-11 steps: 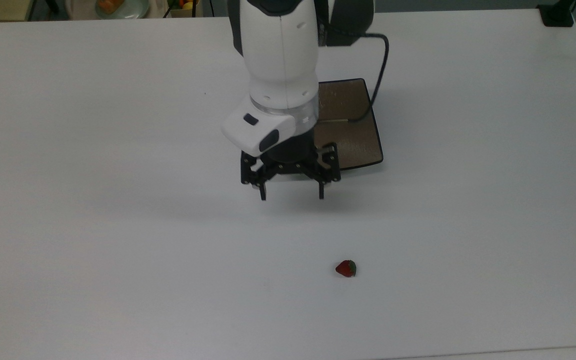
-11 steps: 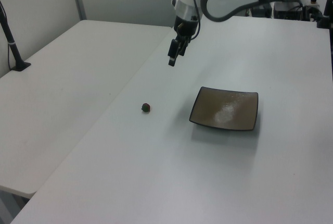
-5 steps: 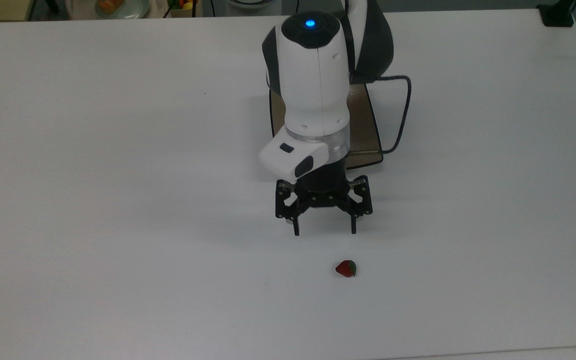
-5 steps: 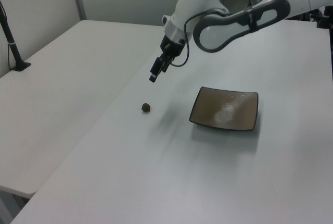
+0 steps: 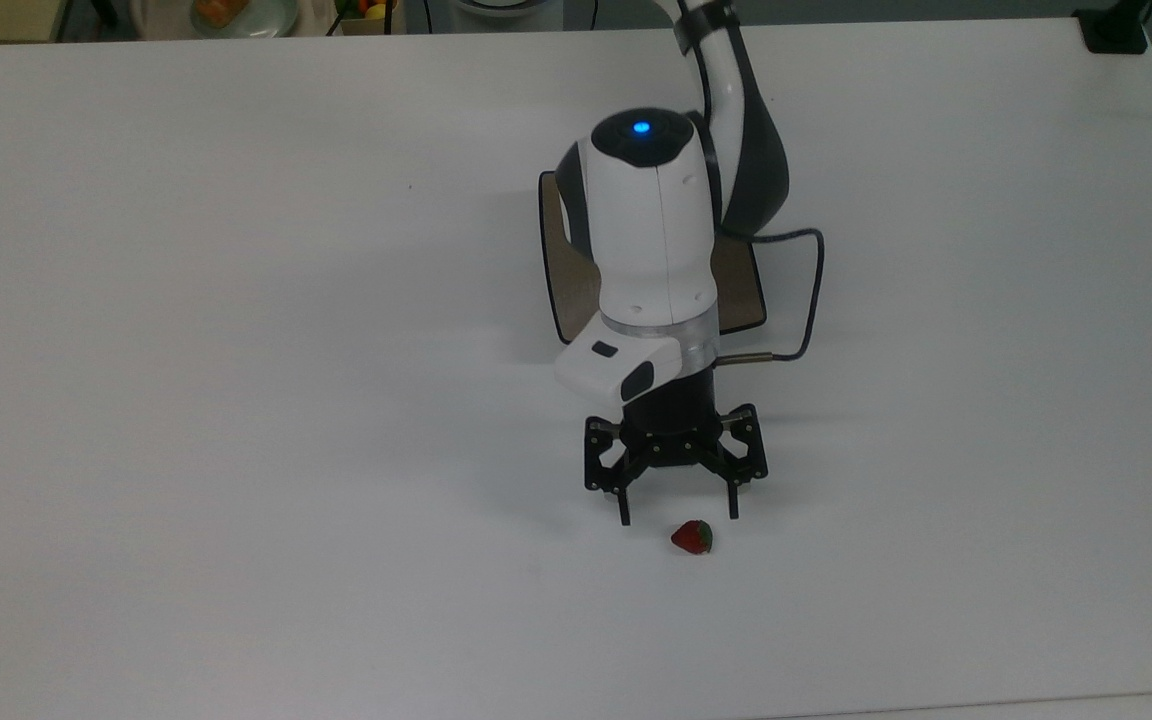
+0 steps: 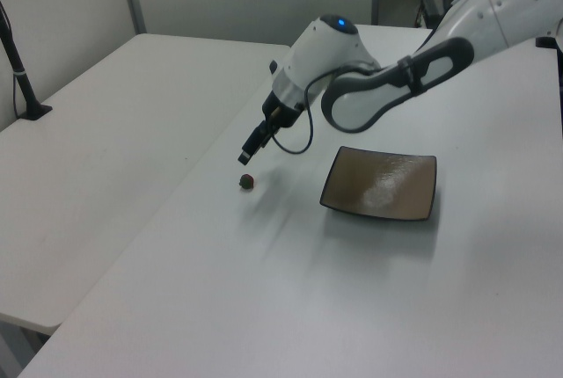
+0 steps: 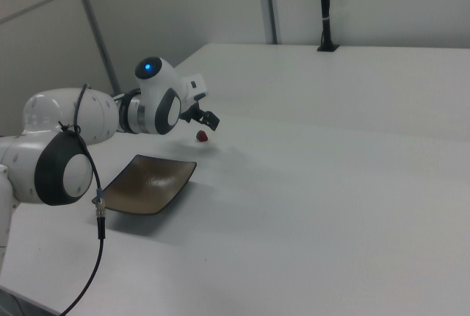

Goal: Strawberries on a ceramic plate
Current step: 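Lower the gripper onto the strawberry and close the fingers on it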

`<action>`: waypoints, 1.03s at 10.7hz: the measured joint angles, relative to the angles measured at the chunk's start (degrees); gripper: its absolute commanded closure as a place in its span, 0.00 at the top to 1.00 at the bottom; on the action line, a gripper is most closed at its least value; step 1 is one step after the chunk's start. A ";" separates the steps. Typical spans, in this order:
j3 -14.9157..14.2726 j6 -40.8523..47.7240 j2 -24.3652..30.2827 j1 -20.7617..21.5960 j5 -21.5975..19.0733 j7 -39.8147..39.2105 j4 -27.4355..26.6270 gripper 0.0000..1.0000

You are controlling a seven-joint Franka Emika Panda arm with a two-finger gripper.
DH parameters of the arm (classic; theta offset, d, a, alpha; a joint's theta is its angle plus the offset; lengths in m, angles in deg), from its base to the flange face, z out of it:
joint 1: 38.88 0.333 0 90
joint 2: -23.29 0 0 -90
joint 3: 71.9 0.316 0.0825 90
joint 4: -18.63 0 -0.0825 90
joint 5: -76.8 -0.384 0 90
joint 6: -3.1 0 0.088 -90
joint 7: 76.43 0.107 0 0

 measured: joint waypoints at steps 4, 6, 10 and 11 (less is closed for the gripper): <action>-0.14 -7.39 -4.39 1.14 2.40 0.32 0.21 1.00; -0.37 -7.90 -4.92 1.46 2.40 0.32 0.30 0.95; -0.45 -7.90 -5.08 1.56 4.84 0.41 0.37 0.61; -0.45 -7.90 -5.13 1.56 6.07 0.48 0.37 0.51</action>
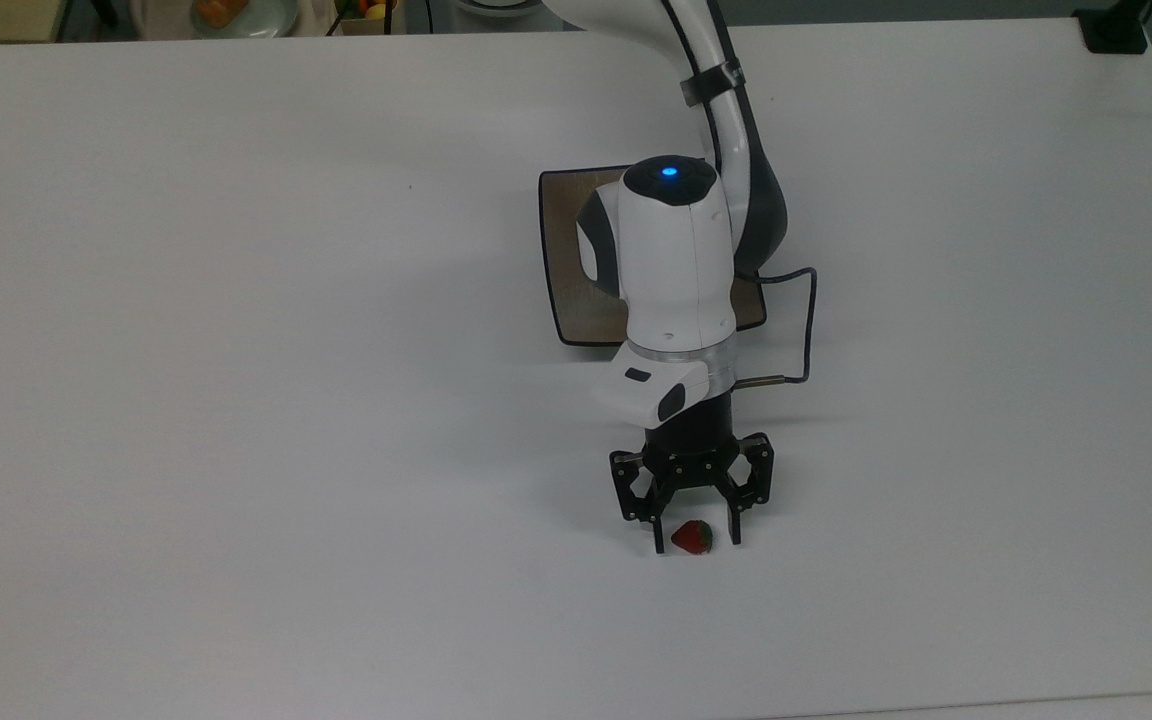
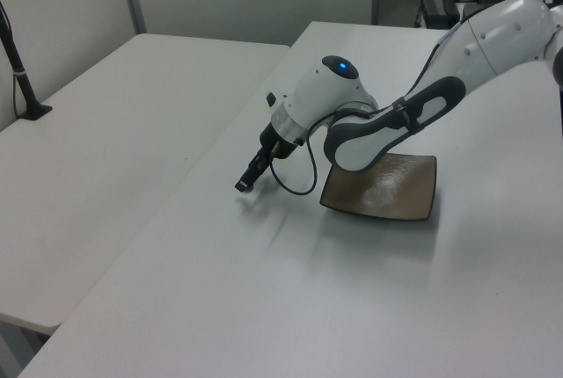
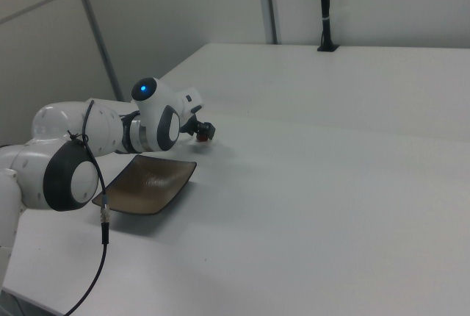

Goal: Strawberries on a ceramic plate
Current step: 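Lower the gripper onto the strawberry and close the fingers on it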

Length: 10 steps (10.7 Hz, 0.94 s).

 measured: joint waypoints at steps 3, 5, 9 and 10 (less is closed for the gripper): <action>0.00 0.00 -0.08 0.02 0.82 0.01 0.00 0.22; 0.00 0.00 -0.07 0.02 1.01 0.00 0.01 0.11; 0.00 0.00 0.01 0.03 1.28 0.00 0.04 0.11; -0.02 0.00 0.35 0.02 1.28 0.00 0.04 0.11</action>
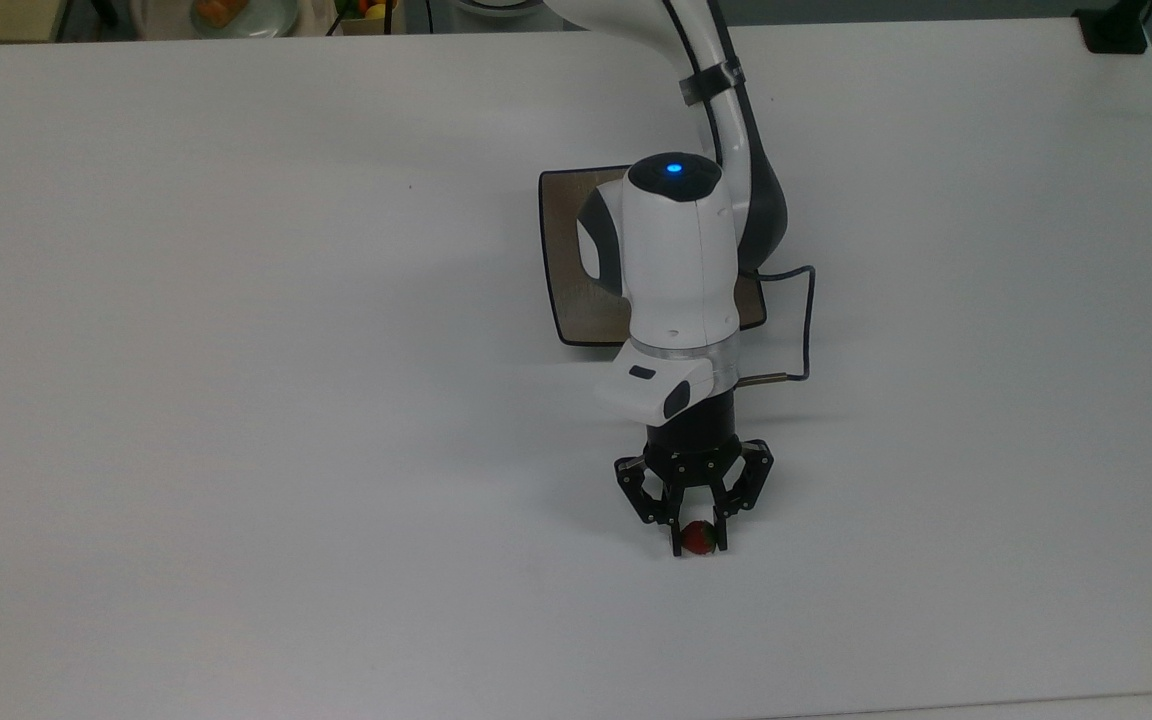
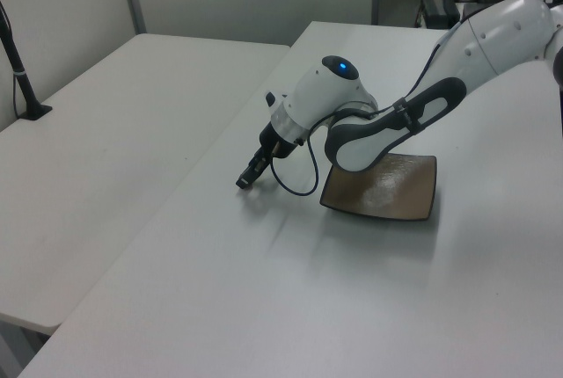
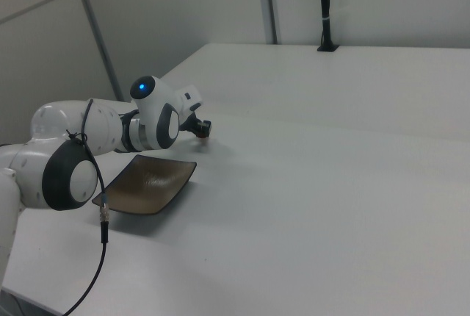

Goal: Strawberries on a ceramic plate
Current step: 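Lower the gripper onto the strawberry and close the fingers on it, then lift the strawberry and carry it over the ceramic plate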

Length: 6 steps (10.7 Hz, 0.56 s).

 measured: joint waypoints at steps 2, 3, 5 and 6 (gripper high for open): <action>-0.15 -0.01 3.19 -0.18 -0.01 0.00 -0.61 0.12; -0.20 0.01 5.74 -0.31 -0.01 0.00 -2.05 0.12; -0.30 5.31 11.64 -0.42 -0.02 0.01 -5.72 0.12; -0.31 10.36 14.41 -0.48 -0.02 0.02 -6.63 0.12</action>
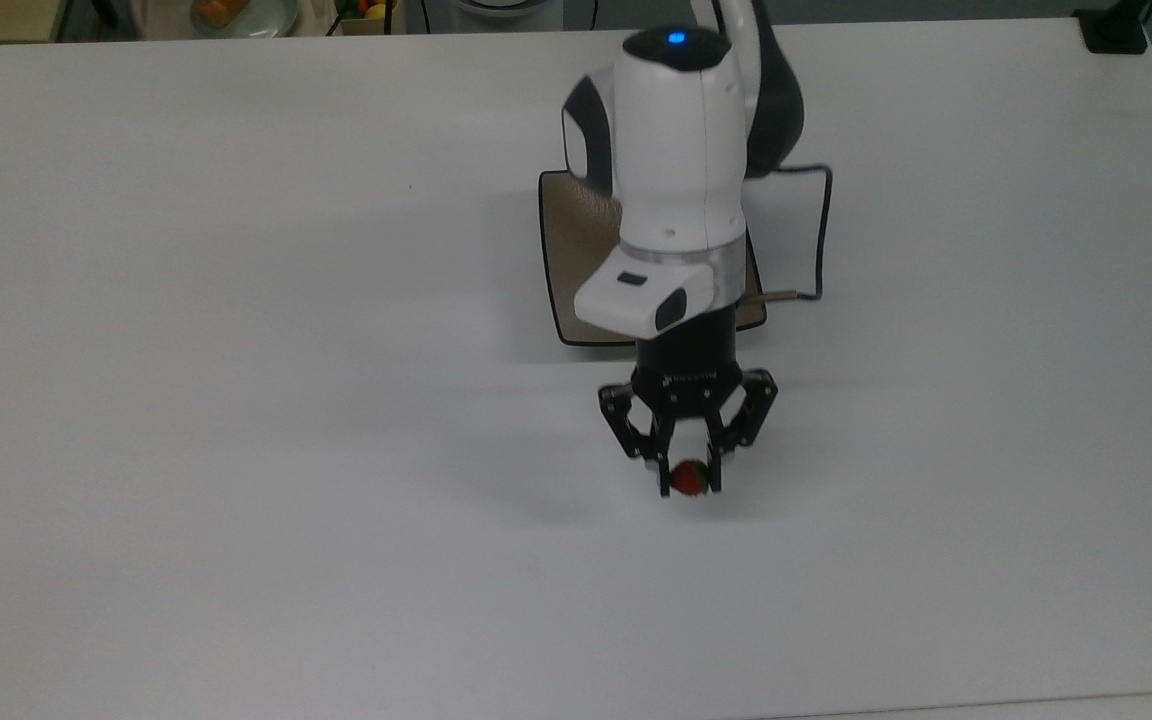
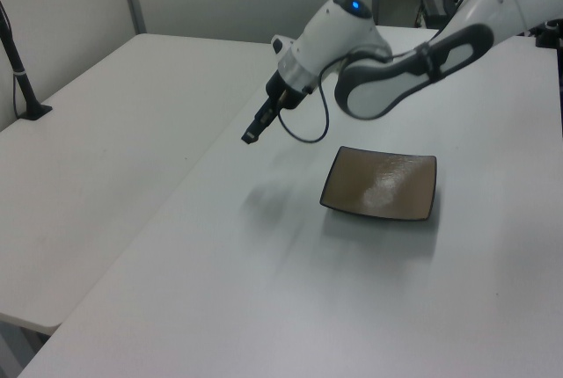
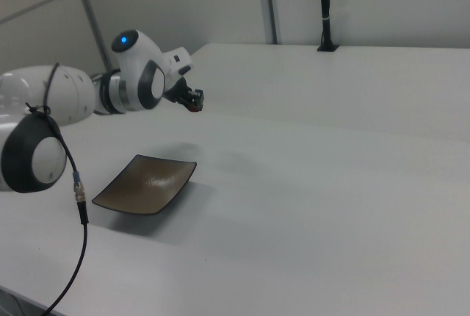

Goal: Strawberries on a ceramic plate
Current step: 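Lift the strawberry and carry it over the ceramic plate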

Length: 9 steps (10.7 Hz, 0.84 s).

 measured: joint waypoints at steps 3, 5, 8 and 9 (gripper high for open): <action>-0.05 17.84 8.51 -0.61 -0.08 0.06 -1.10 0.12; -0.06 27.65 13.37 -1.24 -1.20 0.02 -1.97 0.12; -0.14 35.67 21.46 -2.06 -1.78 -1.82 -8.11 0.12; -0.18 40.38 24.02 -2.86 -3.22 -4.94 -9.66 0.12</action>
